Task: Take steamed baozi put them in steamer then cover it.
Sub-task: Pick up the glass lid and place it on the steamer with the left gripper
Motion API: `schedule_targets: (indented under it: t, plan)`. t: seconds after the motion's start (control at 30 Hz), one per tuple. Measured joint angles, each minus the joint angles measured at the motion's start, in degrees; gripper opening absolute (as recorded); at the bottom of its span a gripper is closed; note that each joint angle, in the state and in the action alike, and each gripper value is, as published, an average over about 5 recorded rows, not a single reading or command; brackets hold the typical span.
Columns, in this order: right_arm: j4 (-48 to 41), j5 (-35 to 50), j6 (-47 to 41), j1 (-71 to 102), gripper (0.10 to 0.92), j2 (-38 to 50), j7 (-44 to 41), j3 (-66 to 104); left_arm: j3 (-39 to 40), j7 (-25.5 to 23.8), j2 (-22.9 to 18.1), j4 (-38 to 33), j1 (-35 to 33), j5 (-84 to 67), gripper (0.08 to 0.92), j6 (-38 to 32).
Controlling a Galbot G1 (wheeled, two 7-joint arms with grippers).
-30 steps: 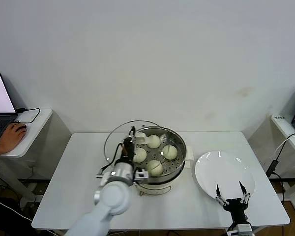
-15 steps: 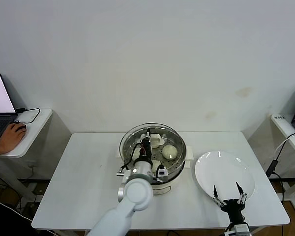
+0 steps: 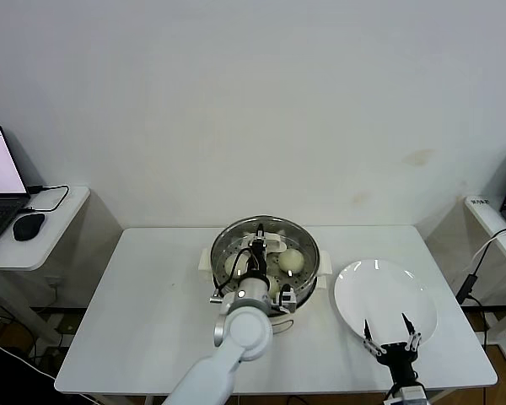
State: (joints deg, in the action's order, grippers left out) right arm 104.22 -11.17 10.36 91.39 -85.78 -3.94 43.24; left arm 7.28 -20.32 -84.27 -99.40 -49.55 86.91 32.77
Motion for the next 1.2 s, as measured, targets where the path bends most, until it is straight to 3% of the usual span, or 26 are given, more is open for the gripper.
schedule_targets:
  t: [0.93,1.03,1.2]
  plan:
    - [-0.28,0.58,0.11,-0.06,0.823,0.80,-0.32,-0.53,-0.61,2.03,-2.55,2.68,-0.82,0.77,0.137,-0.23]
    - [-0.38,0.59,0.15,-0.07,0.823,0.93,-0.35,-0.54,-0.59,2.29,-2.60,2.47,-1.09,0.47,0.174,-0.16]
    - [-0.60,0.38,0.24,-0.01,0.823,0.95,-0.37,-0.76,-0.07,2.53,-2.13,1.29,-1.77,-0.29,0.315,-0.06]
